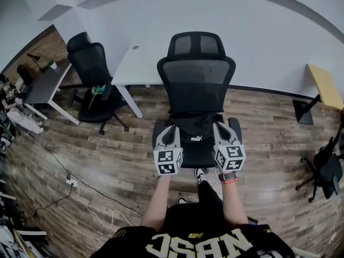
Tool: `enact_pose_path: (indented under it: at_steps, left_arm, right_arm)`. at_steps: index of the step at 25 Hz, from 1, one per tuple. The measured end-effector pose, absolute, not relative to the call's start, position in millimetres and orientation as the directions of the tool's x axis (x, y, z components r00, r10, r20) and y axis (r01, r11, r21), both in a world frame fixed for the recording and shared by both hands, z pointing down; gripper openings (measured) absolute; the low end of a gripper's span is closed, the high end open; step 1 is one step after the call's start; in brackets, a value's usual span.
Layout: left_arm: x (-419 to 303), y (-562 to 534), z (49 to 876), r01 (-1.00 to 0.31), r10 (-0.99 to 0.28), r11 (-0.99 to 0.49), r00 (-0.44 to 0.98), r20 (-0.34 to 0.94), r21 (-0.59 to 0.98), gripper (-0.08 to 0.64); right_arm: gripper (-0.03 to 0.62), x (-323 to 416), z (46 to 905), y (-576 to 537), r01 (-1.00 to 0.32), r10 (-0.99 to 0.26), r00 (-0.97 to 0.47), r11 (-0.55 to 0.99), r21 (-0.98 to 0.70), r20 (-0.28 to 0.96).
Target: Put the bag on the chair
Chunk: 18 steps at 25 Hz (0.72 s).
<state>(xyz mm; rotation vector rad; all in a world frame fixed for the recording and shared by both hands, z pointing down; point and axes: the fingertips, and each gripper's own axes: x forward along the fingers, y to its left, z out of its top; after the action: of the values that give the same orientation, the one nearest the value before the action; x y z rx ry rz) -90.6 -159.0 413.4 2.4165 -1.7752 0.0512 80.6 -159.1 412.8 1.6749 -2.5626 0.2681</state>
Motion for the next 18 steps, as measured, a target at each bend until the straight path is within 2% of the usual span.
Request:
enact_pose_path:
  at_steps: [5,18]
  left_arm:
    - [-94.6,-145.0,394.3,-0.948,-0.948,-0.308,0.313,0.063,0.079,0.017]
    - [-104.7,-127.6,380.9,-0.941,-0.942,-0.331,0.334,0.034,0.074,0.015]
  right_arm:
    - [0.009,82.4,400.1,-144.5,-0.923,-0.916,-0.382,0.372,-0.095,0.123]
    - [0.009,69.5,396.5,-130.5,-0.926,-0.918,-0.377,0.369,-0.078,0.123]
